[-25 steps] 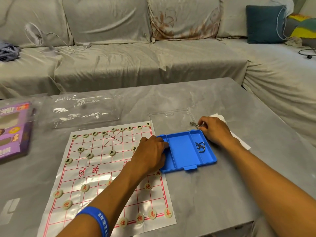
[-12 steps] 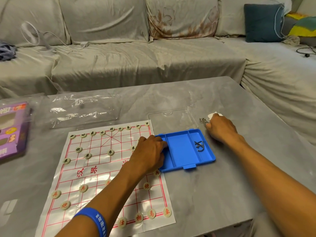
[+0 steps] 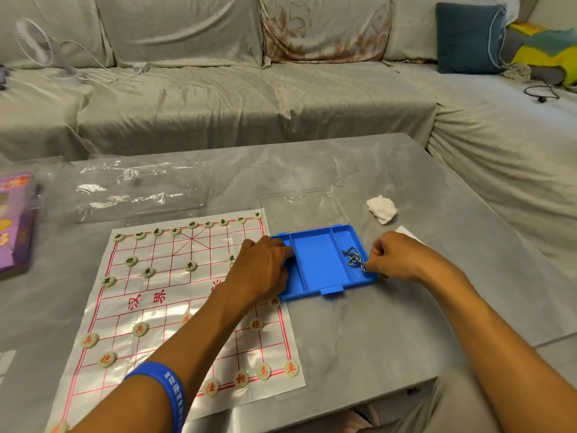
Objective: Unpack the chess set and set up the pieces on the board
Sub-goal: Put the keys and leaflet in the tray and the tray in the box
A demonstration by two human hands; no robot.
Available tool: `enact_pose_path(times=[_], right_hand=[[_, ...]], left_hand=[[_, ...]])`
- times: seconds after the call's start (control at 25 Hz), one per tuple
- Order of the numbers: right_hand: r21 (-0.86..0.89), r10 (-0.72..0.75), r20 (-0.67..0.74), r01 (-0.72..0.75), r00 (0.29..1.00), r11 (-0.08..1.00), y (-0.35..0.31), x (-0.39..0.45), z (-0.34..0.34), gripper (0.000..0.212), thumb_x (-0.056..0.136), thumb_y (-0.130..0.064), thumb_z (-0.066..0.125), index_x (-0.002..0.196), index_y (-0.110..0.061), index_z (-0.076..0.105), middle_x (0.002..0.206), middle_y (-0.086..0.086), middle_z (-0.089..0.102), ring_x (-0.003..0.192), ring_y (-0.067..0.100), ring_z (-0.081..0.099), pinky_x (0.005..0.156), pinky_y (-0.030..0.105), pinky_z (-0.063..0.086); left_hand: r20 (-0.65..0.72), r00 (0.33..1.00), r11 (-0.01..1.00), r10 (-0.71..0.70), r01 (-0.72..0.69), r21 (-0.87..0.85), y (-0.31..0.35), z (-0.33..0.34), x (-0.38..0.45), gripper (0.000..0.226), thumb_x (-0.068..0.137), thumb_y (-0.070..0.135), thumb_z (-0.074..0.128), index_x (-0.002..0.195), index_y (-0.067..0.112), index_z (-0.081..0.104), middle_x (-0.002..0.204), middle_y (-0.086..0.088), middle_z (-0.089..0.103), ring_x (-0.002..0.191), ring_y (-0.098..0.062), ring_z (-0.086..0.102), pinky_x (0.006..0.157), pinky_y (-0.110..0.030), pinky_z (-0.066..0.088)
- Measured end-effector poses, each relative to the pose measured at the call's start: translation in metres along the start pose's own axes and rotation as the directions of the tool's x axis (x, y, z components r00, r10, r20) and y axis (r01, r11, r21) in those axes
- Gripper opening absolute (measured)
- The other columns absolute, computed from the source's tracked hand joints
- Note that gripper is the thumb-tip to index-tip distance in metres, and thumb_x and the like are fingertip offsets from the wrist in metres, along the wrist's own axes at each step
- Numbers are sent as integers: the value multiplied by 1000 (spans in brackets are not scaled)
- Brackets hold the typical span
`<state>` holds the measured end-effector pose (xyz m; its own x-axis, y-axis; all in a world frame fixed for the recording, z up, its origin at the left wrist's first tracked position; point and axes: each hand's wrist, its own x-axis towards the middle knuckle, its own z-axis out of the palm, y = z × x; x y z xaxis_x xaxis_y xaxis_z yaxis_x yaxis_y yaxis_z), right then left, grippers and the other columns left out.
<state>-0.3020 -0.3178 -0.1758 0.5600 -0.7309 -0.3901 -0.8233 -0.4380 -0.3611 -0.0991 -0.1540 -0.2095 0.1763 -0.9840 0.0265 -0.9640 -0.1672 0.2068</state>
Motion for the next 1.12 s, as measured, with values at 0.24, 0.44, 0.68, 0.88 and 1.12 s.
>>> enact_pose_path(times=[0.24, 0.44, 0.68, 0.88, 1.12], right_hand=[[236, -39, -186, 83, 982, 968, 9, 9, 7, 6, 82, -22, 66, 76, -21, 68, 73, -4, 69, 73, 14, 65, 75, 35, 54], [177, 42, -443, 42, 896, 983, 12, 15, 4, 9, 81, -22, 65, 89, -25, 64, 88, -4, 66, 84, 20, 61, 71, 29, 46], [25, 185, -455, -195, 871, 980, 30, 11, 1, 28, 86, -31, 59, 113, -23, 56, 121, 4, 57, 107, 28, 53, 85, 38, 47], [0, 376, -266, -390, 888, 921, 44, 9, -3, 54, 82, -36, 68, 128, -23, 44, 130, 8, 48, 115, 30, 48, 91, 40, 46], [311, 344, -327, -243, 880, 919, 48, 12, -1, 27, 81, -18, 73, 102, -20, 57, 121, 6, 58, 92, 18, 52, 72, 27, 45]], left_hand=[[-1, 1000, 1000, -4, 4, 1, -4, 2, 3, 35, 95, 27, 46, 129, 24, 54, 128, 3, 57, 117, -16, 48, 99, -33, 32], [9, 1000, 1000, -28, 28, -7, -7, 0, 9, 33, 93, 23, 49, 125, 25, 58, 127, 5, 58, 120, -16, 45, 99, -35, 30], [-42, 996, 995, -77, 74, -72, -7, 0, 7, 29, 92, 22, 51, 118, 24, 63, 124, 4, 61, 119, -17, 45, 98, -35, 31], [-164, 871, 876, -464, 422, -234, -10, -3, 16, 32, 89, 25, 56, 120, 23, 60, 120, -2, 62, 113, -24, 50, 96, -40, 35], [-80, 877, 843, -475, 426, -328, -11, -2, 23, 30, 89, 24, 58, 119, 23, 61, 110, -2, 65, 107, -23, 56, 97, -42, 33]])
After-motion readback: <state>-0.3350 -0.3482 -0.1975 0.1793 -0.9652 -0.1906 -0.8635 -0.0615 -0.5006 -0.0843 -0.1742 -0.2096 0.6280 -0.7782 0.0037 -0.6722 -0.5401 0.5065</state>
